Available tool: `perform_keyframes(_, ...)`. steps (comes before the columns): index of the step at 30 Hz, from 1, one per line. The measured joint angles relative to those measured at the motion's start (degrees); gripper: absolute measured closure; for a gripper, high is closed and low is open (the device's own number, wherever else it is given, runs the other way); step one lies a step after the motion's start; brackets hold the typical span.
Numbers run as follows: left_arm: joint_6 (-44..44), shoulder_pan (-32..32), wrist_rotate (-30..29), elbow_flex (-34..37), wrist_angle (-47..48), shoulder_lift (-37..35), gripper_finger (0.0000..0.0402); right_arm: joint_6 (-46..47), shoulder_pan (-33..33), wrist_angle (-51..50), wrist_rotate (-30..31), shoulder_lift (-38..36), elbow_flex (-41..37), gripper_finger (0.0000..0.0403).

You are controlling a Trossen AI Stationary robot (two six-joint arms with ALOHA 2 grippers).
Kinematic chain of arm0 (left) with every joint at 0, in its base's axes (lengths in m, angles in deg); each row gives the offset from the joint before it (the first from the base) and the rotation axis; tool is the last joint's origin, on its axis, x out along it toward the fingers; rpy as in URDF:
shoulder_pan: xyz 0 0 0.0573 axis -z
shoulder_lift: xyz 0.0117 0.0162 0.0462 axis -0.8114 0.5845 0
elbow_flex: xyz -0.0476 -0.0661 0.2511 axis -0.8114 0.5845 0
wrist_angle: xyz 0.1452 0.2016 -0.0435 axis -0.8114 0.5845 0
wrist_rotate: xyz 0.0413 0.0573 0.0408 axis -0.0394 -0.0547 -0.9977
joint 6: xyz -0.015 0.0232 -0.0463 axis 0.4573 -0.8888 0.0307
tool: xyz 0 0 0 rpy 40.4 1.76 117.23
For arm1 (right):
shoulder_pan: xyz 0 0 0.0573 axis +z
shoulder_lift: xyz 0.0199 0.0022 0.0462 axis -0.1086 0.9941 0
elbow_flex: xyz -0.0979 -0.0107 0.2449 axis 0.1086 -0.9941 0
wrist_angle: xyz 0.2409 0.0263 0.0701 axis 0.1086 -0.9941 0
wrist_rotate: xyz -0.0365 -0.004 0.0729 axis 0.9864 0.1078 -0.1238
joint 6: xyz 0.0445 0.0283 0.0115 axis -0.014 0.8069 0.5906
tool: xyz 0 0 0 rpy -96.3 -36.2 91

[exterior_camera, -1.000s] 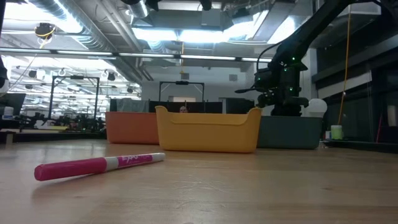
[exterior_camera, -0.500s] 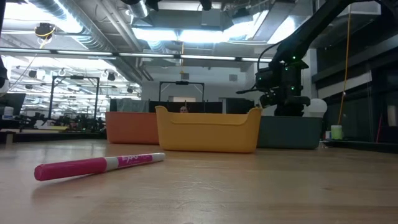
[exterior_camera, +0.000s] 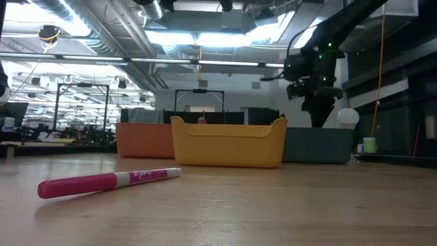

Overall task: Pick & Place Markers
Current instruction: Put the pink marker pen into the blue bin

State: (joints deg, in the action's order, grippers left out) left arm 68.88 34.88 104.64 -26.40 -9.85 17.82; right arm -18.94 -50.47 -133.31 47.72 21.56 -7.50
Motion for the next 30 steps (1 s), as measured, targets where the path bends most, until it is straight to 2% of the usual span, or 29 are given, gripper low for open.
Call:
perform_keyframes(16, 0.34, 0.11, 0.44, 0.0, 0.0, 0.0, 0.0217, 11.15, 8.91, -2.42, -3.2, -15.7, 0.0, 0.0401)
perform_keyframes(19, 0.48, 0.17, 2.23, 0.0, 0.0, -0.01, 0.0217, 14.75, 11.04, -2.35, -6.27, -19.04, 0.0, 0.0401)
perform_keyframes(23, 1.25, 0.55, 3.99, 0.0, -0.02, 0.0, 0.0217, 19.82, 14.55, -1.92, -6.92, -22.85, 0.0, 0.0402)
perform_keyframes(30, -0.08, 1.76, 4.07, 0.0, -0.02, 0.0, 0.0256, 28.22, 21.09, 1.01, -6.98, -28.1, 0.0, 0.0402)
